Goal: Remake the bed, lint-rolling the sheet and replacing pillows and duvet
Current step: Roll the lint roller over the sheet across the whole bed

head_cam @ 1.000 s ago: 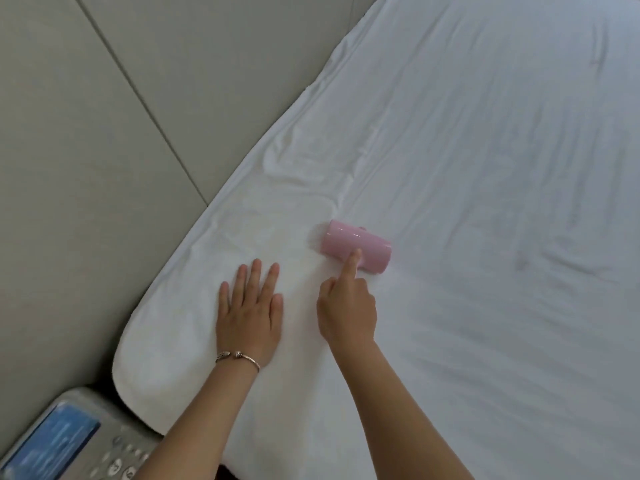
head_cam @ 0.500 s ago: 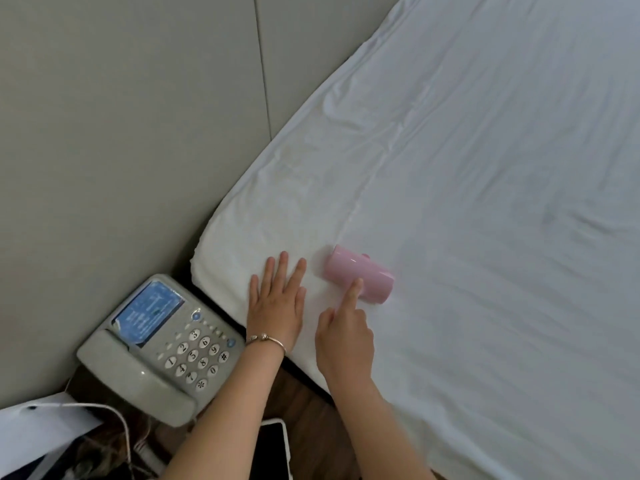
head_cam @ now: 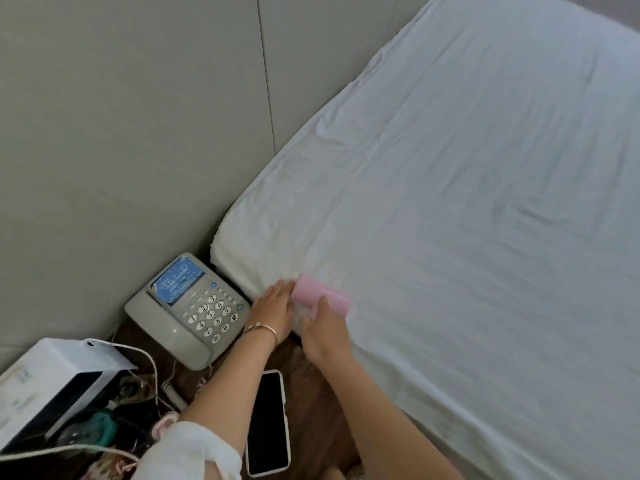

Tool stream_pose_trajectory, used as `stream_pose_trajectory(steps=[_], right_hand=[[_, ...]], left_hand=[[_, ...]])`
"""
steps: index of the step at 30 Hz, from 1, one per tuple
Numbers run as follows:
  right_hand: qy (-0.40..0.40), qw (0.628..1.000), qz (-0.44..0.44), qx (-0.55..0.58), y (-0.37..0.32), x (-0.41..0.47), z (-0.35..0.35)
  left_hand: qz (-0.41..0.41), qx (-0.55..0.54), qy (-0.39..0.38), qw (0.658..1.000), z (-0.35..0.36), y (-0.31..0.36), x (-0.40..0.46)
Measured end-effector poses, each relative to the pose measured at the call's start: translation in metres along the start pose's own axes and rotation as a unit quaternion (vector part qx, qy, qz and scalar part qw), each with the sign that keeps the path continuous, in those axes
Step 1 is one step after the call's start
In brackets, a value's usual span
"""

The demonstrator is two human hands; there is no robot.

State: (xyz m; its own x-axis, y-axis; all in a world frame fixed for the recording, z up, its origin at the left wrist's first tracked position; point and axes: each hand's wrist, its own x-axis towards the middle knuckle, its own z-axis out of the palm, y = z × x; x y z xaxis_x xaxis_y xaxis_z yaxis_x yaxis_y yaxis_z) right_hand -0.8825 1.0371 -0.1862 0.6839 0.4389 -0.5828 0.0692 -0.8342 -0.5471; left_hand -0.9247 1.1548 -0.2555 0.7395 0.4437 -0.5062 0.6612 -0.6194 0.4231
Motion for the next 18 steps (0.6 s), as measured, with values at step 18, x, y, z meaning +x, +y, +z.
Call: stream_pose_trajectory(steps=[18], right_hand=[[0.113,0.992,-0.036,-0.037,0.041,0.084,-0.21]], left_hand=[[0.113,-0.069,0.106,0.985,-0.049,0.212,0.112]])
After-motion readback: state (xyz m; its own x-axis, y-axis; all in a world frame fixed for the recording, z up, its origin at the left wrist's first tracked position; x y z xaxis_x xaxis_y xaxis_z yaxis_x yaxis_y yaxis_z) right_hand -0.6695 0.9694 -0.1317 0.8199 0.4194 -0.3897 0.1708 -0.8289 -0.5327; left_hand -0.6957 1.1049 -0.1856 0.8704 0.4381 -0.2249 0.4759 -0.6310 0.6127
